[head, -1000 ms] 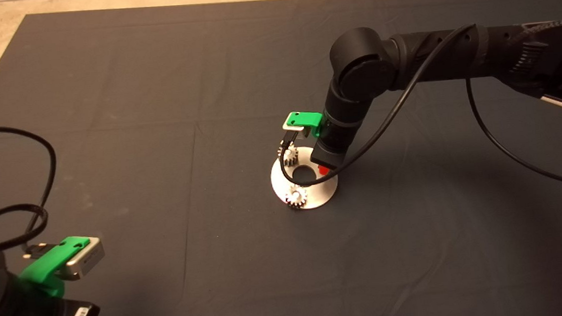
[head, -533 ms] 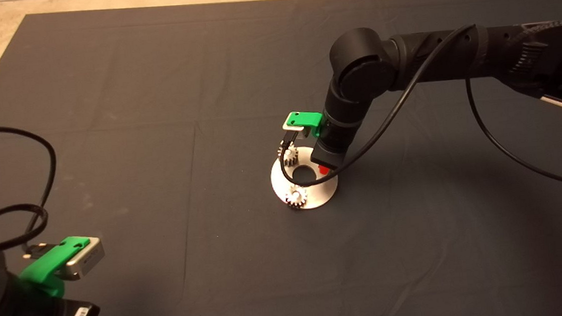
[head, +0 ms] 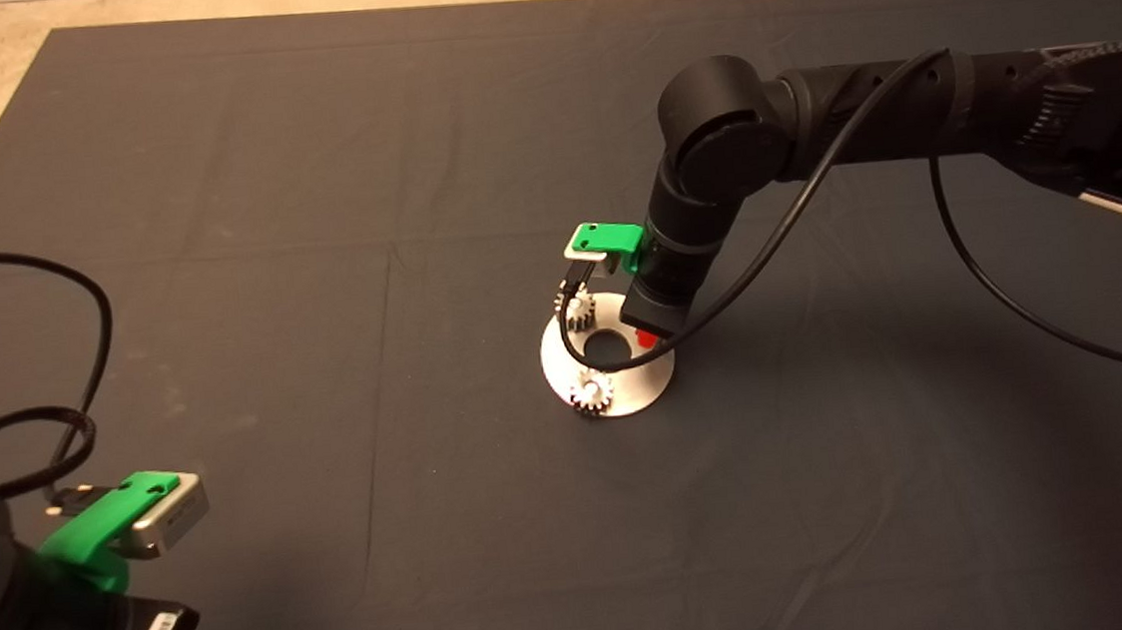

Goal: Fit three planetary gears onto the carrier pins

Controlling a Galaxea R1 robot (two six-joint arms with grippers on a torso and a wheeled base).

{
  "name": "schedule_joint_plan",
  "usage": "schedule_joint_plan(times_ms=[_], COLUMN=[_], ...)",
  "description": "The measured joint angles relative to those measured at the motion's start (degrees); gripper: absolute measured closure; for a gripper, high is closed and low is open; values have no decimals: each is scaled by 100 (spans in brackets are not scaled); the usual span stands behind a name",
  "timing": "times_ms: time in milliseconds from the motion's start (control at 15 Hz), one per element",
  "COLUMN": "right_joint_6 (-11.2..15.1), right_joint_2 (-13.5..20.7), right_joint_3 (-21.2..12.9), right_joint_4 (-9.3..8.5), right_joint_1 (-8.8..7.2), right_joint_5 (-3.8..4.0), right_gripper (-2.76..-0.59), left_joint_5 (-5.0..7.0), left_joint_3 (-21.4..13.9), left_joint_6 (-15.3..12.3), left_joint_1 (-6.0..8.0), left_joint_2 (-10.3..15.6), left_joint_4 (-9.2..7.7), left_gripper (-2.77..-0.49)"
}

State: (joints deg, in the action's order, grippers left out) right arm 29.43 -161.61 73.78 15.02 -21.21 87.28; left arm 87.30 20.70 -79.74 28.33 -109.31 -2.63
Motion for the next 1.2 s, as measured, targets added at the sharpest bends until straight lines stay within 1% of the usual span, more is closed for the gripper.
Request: schedule_joint_plan(times_ms=[733,1200], right_joint_6=[-2,1], right_joint_2=[0,5], right_joint_3=[-46,-51], right_joint_4=[140,157], right_joint_1=[27,27], right_joint_5=[12,15], right_gripper=[-102,-102], left_joint_5=[0,0], left_joint_3=[0,-17], left_joint_6=[0,0], left_joint_1=[0,0], left_joint_2=[0,0], left_joint_4=[0,-1], left_gripper=[-202,-202])
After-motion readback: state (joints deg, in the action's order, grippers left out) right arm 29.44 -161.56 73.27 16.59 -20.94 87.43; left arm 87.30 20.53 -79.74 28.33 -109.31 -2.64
